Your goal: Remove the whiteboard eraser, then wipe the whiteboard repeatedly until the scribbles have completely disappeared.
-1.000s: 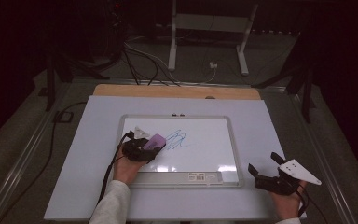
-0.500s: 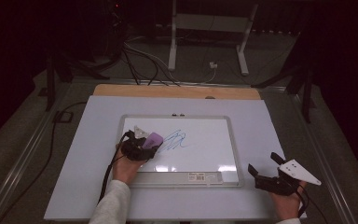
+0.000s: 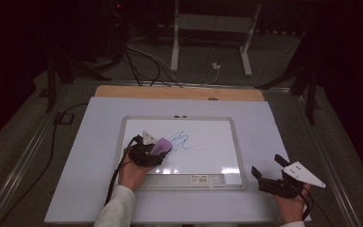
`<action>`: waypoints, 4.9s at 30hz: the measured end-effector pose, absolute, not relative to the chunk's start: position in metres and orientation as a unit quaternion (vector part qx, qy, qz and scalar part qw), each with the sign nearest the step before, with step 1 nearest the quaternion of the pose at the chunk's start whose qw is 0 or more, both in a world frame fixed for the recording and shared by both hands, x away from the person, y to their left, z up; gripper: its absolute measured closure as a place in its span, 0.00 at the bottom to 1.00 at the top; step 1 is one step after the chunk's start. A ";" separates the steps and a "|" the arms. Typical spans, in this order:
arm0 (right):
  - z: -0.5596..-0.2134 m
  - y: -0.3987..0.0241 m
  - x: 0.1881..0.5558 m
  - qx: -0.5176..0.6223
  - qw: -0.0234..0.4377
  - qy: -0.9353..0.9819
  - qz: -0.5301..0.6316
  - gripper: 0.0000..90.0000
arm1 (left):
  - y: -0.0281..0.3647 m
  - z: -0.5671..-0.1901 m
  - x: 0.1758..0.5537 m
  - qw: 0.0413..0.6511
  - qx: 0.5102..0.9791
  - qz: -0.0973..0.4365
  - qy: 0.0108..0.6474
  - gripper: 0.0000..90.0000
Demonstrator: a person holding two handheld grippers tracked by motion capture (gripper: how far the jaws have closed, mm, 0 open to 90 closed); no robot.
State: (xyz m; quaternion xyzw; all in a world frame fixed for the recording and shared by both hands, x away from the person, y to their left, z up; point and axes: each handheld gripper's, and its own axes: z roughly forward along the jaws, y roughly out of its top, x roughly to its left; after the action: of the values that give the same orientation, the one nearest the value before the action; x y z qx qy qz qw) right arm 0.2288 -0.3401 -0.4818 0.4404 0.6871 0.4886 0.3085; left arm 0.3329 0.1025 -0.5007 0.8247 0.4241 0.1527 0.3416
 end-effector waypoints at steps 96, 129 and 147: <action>-0.482 -0.340 0.230 0.441 0.307 0.689 0.487 0.01 | 0.041 -0.496 0.326 0.294 0.841 0.213 0.401 0.47; -0.483 -0.341 0.230 0.443 0.306 0.688 0.487 0.01 | 0.025 -0.498 0.336 0.306 0.840 0.207 0.398 0.47; -0.482 -0.340 0.230 0.441 0.306 0.688 0.489 0.01 | 0.038 -0.498 0.354 0.284 0.819 0.232 0.441 0.47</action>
State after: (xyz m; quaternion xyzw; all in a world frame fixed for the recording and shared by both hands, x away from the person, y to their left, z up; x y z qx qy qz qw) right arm 0.2300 -0.3398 -0.4825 0.4410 0.6876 0.4886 0.3065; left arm 0.3544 0.0384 -0.4978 0.8190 0.4413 0.2323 0.2838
